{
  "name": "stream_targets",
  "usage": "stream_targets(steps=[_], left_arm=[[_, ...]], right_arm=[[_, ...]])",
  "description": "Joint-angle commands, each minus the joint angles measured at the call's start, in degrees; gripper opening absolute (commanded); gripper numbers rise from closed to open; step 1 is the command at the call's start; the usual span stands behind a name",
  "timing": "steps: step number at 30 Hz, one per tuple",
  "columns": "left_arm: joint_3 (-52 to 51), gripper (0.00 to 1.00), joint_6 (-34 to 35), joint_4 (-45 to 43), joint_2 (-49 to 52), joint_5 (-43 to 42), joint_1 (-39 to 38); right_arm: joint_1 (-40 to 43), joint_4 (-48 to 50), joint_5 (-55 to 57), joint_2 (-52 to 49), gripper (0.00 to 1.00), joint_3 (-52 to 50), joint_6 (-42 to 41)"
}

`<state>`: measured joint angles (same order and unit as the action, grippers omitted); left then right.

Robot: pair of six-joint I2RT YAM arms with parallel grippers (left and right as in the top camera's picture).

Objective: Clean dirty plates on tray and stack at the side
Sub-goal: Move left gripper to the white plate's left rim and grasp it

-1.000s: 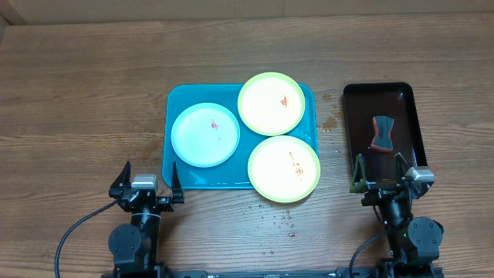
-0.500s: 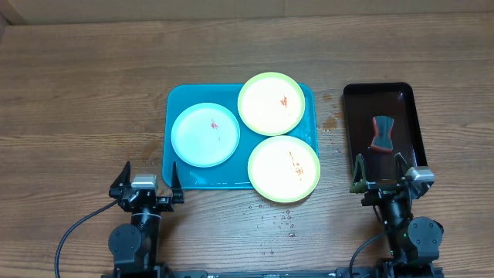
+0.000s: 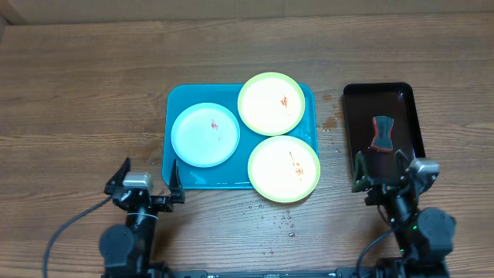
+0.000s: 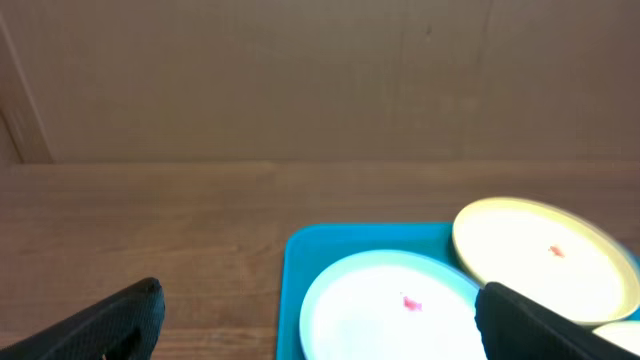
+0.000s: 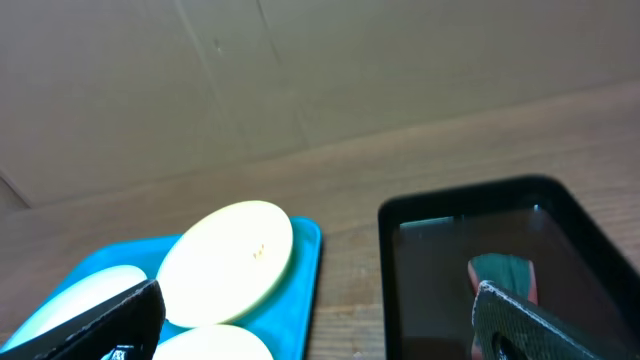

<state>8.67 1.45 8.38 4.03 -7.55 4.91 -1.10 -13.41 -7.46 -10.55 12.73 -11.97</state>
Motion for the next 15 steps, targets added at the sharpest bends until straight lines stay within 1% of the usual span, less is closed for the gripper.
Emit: stream_targets(steps=[1, 8, 13, 15], left_arm=[[12.3, 1.00, 1.5, 5.4, 6.2, -2.5, 0.3], [37.4, 1.00, 1.6, 25.1, 27.3, -6.4, 0.3], [57.0, 1.00, 1.6, 43.3, 45.4, -5.4, 0.3], [62.6, 1.00, 1.6, 48.4, 51.7, -5.4, 0.3]], right_arm=[[0.5, -2.5, -0.1, -7.8, 1.00, 10.2, 1.0], [0.6, -15.8, 1.4, -30.5, 1.00, 30.9, 1.9], [2.3, -31.6, 1.2, -47.7, 1.00, 49.3, 1.9], [3.9, -38.3, 0.4, -53.7, 1.00, 56.2, 1.9]])
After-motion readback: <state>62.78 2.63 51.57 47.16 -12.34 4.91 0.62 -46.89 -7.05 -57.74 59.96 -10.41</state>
